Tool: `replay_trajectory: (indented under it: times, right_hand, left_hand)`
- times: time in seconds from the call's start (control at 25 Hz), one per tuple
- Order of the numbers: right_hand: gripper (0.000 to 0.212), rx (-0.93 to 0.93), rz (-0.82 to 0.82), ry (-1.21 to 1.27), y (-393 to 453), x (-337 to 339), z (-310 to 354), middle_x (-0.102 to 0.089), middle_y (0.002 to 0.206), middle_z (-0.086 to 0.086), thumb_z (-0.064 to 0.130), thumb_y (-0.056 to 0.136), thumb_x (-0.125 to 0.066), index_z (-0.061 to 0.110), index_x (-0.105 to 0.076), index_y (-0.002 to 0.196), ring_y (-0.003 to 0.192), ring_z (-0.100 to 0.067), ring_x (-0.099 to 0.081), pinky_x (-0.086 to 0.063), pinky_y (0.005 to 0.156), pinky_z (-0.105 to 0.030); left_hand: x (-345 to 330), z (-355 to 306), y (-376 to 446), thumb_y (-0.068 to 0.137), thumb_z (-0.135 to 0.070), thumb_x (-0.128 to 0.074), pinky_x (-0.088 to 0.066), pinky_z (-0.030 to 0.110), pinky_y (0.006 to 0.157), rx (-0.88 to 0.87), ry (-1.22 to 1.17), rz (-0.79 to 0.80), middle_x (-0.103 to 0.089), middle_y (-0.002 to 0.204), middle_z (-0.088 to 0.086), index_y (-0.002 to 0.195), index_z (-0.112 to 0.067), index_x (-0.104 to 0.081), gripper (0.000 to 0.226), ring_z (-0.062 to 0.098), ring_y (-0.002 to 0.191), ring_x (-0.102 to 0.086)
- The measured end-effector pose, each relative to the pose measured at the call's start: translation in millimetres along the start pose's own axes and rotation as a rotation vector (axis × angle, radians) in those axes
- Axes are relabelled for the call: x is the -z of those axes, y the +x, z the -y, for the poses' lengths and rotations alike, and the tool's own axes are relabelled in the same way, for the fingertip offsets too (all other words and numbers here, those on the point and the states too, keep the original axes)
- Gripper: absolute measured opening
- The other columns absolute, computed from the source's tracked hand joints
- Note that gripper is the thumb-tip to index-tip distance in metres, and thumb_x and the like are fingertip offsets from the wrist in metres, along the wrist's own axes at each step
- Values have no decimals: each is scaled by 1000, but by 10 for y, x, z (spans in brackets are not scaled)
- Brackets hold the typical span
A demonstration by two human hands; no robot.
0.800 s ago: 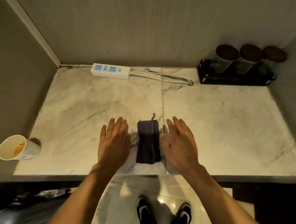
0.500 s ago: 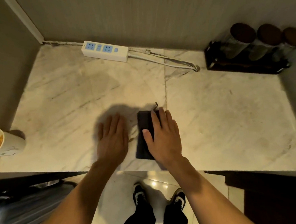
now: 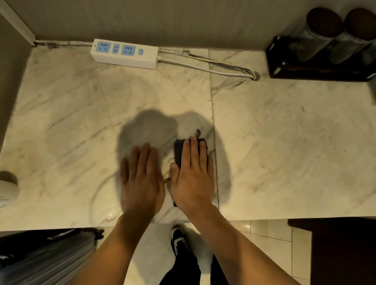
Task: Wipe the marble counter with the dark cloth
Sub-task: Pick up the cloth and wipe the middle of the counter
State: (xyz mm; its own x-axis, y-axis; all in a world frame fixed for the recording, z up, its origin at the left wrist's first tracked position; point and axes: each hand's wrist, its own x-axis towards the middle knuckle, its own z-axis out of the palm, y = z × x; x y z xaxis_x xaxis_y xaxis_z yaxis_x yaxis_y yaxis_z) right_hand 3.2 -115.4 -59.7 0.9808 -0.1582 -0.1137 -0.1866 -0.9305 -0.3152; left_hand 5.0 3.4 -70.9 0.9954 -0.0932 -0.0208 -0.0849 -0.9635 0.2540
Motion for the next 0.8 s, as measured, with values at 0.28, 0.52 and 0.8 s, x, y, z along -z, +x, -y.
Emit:
replay_trajectory:
  times: [0.28, 0.52, 0.8]
  right_hand:
    - [65, 45, -26, -4, -166, -22, -141, -19, 160, -10, 42, 96, -31, 10, -19, 152, 148, -25, -12, -14, 118, -46]
    - [65, 121, -2, -40, -384, 27, -376, -13, 161, -8, 40, 96, -34, 10, -19, 152, 148, -22, -8, -10, 118, -44]
    - [61, 347, 80, -72, -513, 228, -871, -17, 160, -9, 36, 98, -31, 8, -22, 151, 148, -23, -7, -17, 118, -47]
  left_hand:
    - [28, -27, -22, 98, -25, -34, -17, 51, 117, -3, 12, -9, -32, 154, 15, 146, -6, -35, 52, 31, 145, -21]
    - [10, -238, -87, 96, -24, -37, -21, 52, 116, -27, -20, -27, -38, 150, 21, 143, -1, -39, 52, 36, 142, -28]
    - [-58, -587, -203, 95, -26, -27, -20, 50, 116, -17, -50, 3, -40, 149, 19, 143, -2, -39, 55, 33, 141, -31]
